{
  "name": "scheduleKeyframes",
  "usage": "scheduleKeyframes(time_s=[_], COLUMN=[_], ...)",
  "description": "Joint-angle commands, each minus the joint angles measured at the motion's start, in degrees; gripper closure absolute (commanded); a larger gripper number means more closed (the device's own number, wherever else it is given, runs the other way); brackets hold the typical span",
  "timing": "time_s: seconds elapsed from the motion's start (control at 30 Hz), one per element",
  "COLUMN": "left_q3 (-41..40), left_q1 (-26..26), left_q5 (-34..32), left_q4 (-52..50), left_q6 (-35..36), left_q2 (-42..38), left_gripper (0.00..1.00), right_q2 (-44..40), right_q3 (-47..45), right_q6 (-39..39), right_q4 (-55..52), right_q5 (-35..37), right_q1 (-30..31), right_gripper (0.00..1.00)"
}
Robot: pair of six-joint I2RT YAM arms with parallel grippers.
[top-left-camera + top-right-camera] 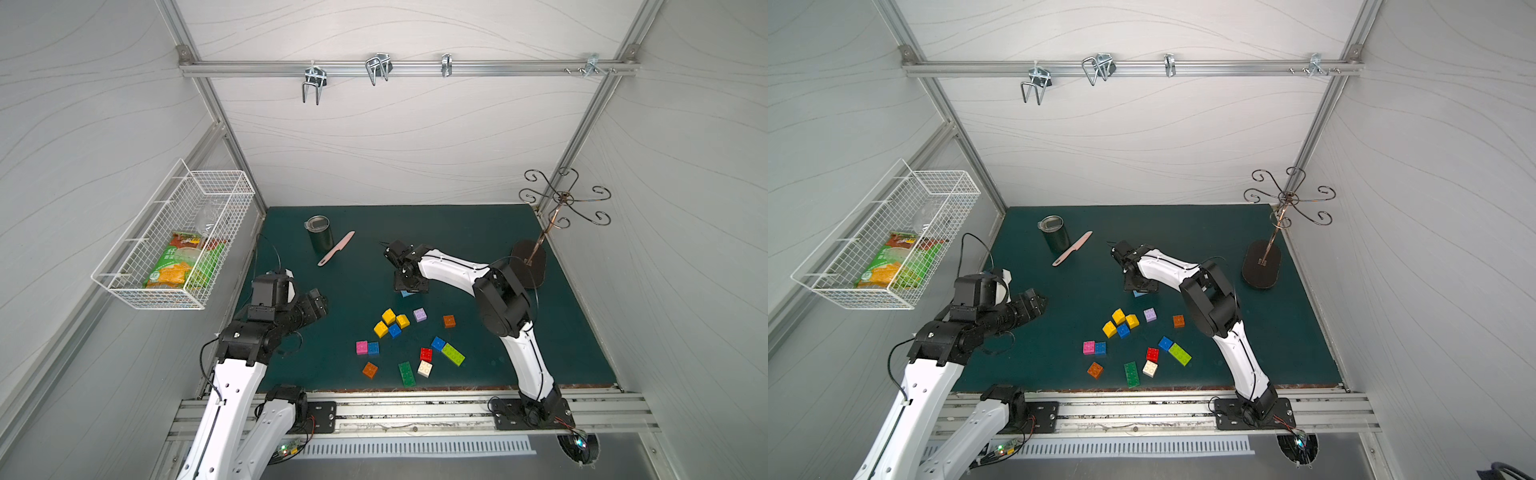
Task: Assemble the number 1 with lego
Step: Move the lego brick at the center of the board.
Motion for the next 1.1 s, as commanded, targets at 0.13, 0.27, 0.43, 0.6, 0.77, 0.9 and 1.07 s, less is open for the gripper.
scheduleKeyframes(time_s=[0.13,0.27,0.43,0.6,0.77,0.9,1.07], left_q3=[0.34,0.33,0.41,0.41,0.42,0.43,0.50], left_q1=[-0.12,-0.12,-0.20,-0.26,-0.39,-0.67,-1.08], left_q5=[0.12,0.15,0.29,0.21,0.04,-0.17,-0.41], left_q4=[2.38,2.39,2.30,2.39,2.23,2.12,2.05], left_q6=[-0.01,0.00,0.08,0.10,0.10,0.08,-0.01], left_q2=[-0.51,-0.43,-0.59,-0.48,-0.07,0.27,0.41], left_gripper=[0.11,0.11,0.10,0.10,0.10,0.10,0.11], right_q2=[-1.23,-6.42,-13.31,-19.86,-21.67,-19.58,-16.29], right_q3=[-1.45,-3.12,-9.96,-19.35,-24.16,-23.20,-19.95], right_q6=[4.39,2.25,-5.39,-12.65,-17.30,-18.74,-19.31], right_q4=[-5.61,-5.54,-4.07,-0.53,2.14,2.13,-0.26], right_q5=[-1.39,-2.12,-5.79,-9.63,-13.07,-12.63,-8.76], right_q1=[-1.59,-1.57,-0.79,0.84,1.41,2.29,3.81], right_gripper=[0.13,0.01,0.02,0.04,0.12,0.20,0.31])
